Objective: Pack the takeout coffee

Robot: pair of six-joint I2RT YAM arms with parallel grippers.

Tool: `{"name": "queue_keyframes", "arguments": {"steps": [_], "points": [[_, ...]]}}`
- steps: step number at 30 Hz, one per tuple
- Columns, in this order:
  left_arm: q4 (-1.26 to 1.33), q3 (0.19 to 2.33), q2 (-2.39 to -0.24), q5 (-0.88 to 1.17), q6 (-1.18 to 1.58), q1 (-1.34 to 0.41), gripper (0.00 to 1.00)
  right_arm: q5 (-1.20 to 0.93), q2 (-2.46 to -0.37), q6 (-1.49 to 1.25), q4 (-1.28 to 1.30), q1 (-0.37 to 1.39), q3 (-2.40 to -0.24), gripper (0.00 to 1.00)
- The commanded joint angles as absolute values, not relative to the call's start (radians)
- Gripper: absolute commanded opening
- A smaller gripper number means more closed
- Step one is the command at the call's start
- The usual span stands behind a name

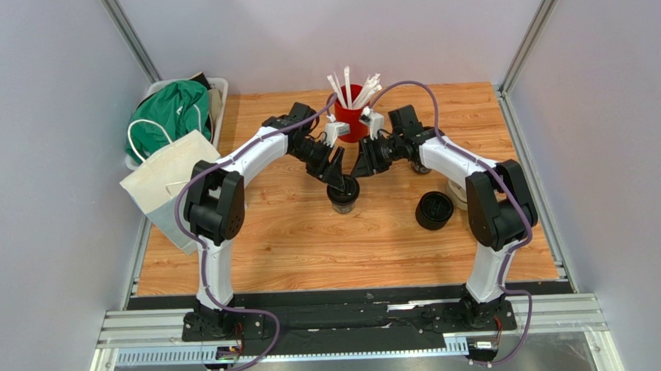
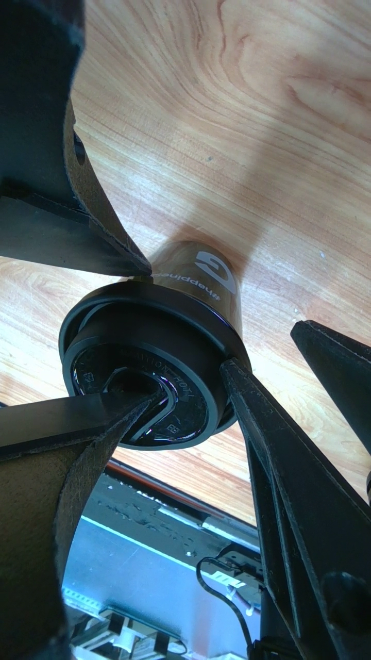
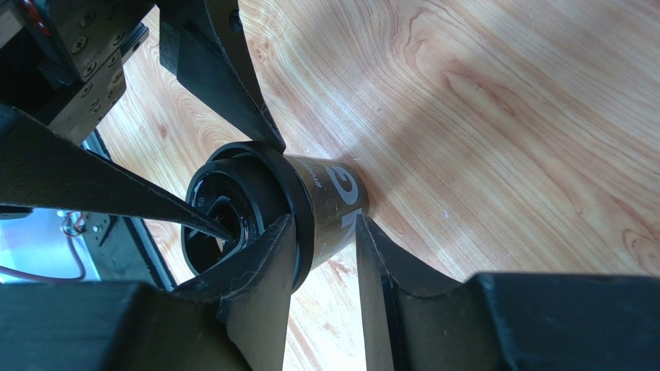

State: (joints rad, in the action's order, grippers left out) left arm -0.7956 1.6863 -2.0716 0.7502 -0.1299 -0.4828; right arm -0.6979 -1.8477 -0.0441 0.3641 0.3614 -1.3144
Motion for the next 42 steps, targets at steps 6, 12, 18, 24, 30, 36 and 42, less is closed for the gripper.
{"name": "queue_keyframes", "arguments": {"steps": [6, 12, 18, 24, 30, 36, 42], "points": [[-0.804, 1.637, -2.095, 0.574, -0.218, -0.500, 0.63, -0.594, -1.828, 0.047, 0.391, 0.377, -1.269, 0.37], [-0.807, 1.638, -2.095, 0.568, -0.219, -0.500, 0.63, -0.554, -1.839, 0.061, 0.402, 0.382, -1.266, 0.37], [-0.810, 1.638, -2.094, 0.558, -0.222, -0.500, 0.63, -0.508, -1.851, 0.077, 0.407, 0.417, -1.269, 0.37], [-0.810, 1.640, -2.100, 0.543, -0.225, -0.500, 0.63, -0.427, -1.873, 0.084, 0.411, 0.437, -1.272, 0.37], [-0.819, 1.651, -2.106, 0.545, -0.224, -0.500, 0.63, -0.321, -1.875, 0.095, 0.403, 0.456, -1.275, 0.38], [-0.824, 1.649, -2.114, 0.535, -0.229, -0.500, 0.63, -0.314, -1.829, 0.101, 0.403, 0.456, -1.281, 0.39], [-0.830, 1.654, -2.121, 0.526, -0.229, -0.500, 0.62, -0.371, -1.757, 0.104, 0.469, 0.454, -1.331, 0.42]]}}
